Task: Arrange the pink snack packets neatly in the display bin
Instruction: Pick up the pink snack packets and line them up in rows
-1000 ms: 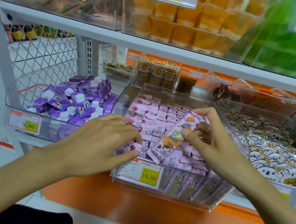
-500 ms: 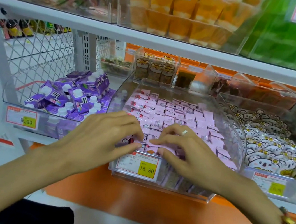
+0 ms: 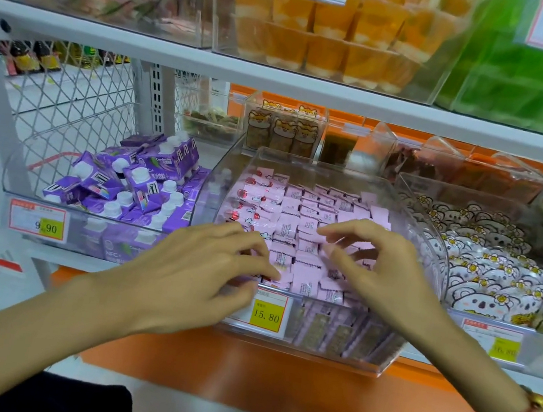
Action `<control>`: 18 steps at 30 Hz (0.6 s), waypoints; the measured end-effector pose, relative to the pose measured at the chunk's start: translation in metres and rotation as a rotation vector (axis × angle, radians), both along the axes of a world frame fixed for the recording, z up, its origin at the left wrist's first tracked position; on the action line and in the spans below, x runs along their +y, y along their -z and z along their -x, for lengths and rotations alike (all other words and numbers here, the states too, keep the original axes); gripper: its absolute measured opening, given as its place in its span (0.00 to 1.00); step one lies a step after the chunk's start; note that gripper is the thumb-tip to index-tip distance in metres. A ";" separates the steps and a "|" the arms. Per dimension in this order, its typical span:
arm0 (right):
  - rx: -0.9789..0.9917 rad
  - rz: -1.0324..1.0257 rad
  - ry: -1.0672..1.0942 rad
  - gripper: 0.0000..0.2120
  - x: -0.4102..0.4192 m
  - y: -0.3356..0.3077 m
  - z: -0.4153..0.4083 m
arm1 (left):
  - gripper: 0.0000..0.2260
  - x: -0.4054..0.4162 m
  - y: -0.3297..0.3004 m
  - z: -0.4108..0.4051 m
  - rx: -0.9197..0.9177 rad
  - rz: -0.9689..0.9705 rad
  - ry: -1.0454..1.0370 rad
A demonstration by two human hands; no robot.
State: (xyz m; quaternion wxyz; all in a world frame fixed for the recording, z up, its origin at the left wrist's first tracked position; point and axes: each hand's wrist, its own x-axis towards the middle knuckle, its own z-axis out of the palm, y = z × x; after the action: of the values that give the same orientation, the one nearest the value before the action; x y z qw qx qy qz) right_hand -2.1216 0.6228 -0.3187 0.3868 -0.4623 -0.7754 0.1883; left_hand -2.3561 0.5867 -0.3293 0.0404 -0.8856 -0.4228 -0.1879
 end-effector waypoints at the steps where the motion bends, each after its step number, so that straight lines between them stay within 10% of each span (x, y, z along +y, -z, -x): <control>1: -0.016 0.001 0.005 0.07 0.000 0.001 0.001 | 0.14 0.001 0.001 -0.002 0.008 -0.008 -0.002; 9: -0.359 -0.092 -0.057 0.11 0.001 0.013 0.011 | 0.05 0.023 -0.010 -0.011 -0.298 0.040 -0.067; 18: -0.276 0.004 0.064 0.20 0.003 0.013 0.012 | 0.11 0.060 -0.031 -0.027 0.073 0.266 -0.159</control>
State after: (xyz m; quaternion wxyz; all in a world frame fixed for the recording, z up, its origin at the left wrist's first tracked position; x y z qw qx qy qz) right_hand -2.1339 0.6254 -0.3319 0.2813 -0.5091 -0.8057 0.1119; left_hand -2.3294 0.6467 -0.2979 -0.0471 -0.8531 -0.5110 -0.0944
